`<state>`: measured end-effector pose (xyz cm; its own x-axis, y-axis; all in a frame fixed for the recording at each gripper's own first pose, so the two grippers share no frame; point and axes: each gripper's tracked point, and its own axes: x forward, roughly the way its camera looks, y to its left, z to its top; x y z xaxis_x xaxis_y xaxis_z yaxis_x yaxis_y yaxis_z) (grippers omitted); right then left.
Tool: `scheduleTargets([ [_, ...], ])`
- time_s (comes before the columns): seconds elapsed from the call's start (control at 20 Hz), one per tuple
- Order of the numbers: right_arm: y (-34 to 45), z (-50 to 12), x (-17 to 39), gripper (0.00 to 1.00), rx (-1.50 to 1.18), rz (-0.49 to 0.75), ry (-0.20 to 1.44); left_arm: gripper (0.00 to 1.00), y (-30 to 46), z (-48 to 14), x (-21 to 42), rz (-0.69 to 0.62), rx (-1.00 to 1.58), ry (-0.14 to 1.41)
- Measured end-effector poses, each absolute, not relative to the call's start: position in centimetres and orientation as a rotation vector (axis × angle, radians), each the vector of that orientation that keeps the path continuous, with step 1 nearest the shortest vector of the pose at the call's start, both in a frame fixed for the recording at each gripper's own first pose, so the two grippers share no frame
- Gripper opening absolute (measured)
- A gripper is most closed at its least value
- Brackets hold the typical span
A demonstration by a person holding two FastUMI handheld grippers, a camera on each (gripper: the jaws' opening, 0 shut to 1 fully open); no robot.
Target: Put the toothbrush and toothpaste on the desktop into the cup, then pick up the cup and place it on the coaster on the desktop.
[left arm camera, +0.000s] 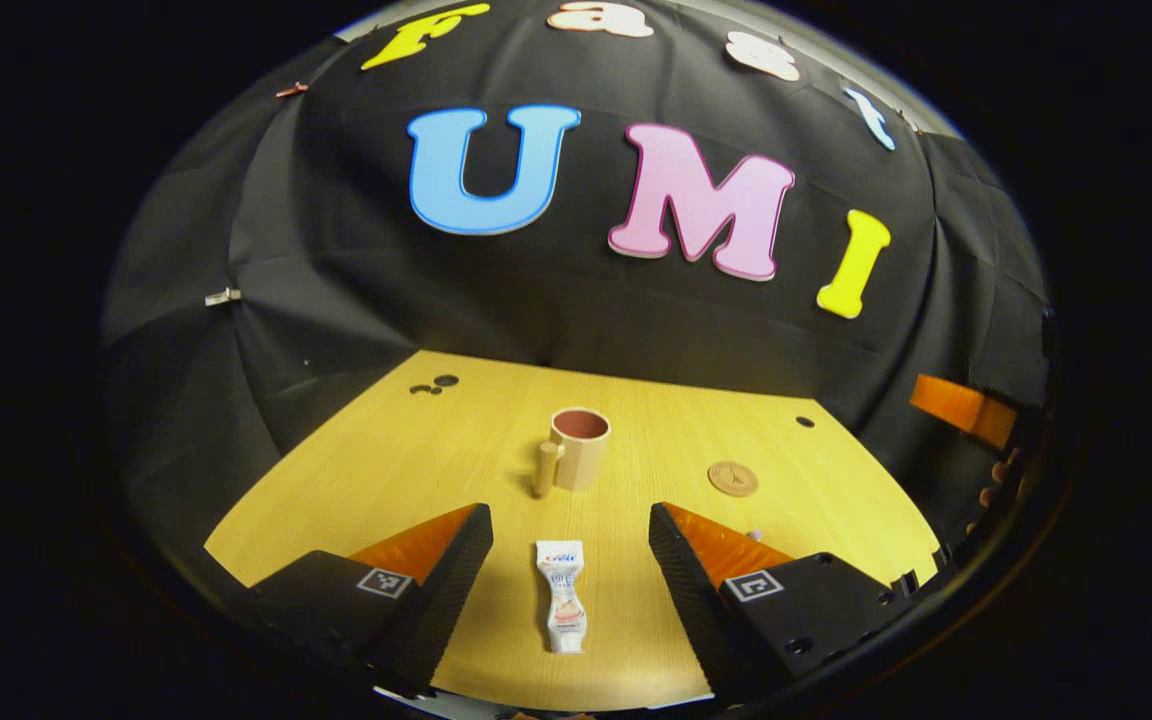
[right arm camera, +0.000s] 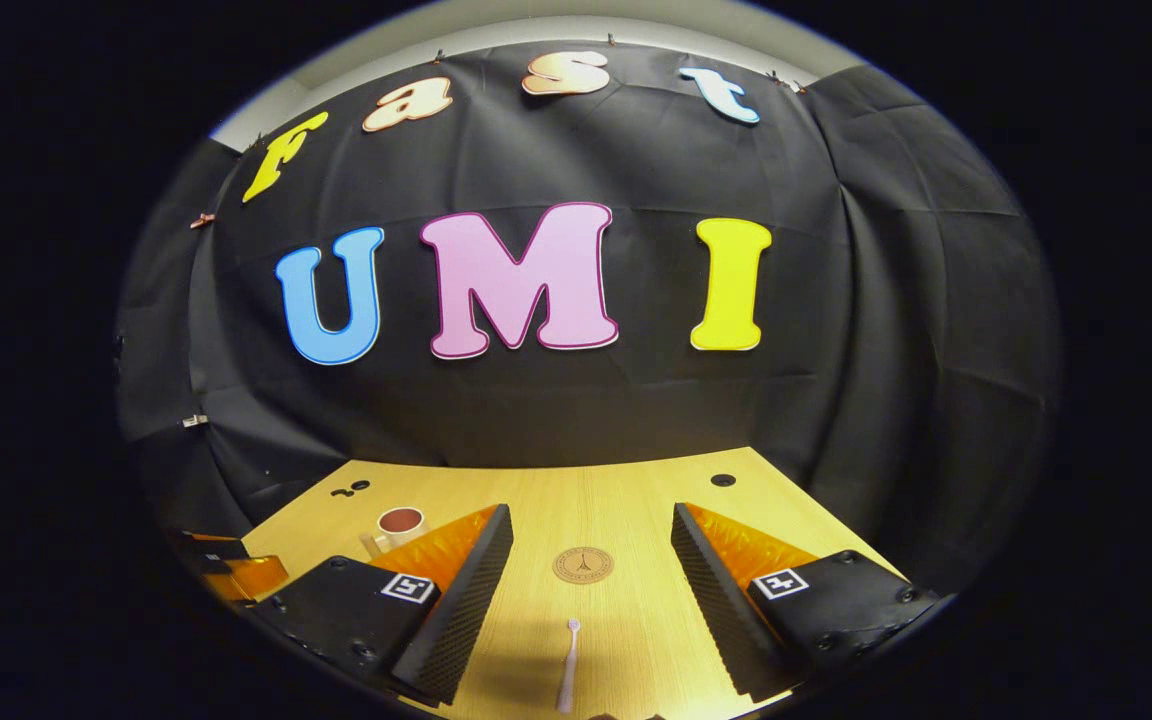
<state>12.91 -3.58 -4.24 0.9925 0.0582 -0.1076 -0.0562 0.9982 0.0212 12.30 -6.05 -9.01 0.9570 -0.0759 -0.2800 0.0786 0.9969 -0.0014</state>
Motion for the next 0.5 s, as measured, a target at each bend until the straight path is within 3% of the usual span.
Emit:
scheduleTargets([
  [0.5,-5.0,-8.2,17.8,0.98,0.006,0.085,0.205,0.98,-6.5,-19.9,17.3,-0.048,0.064,0.551],
])
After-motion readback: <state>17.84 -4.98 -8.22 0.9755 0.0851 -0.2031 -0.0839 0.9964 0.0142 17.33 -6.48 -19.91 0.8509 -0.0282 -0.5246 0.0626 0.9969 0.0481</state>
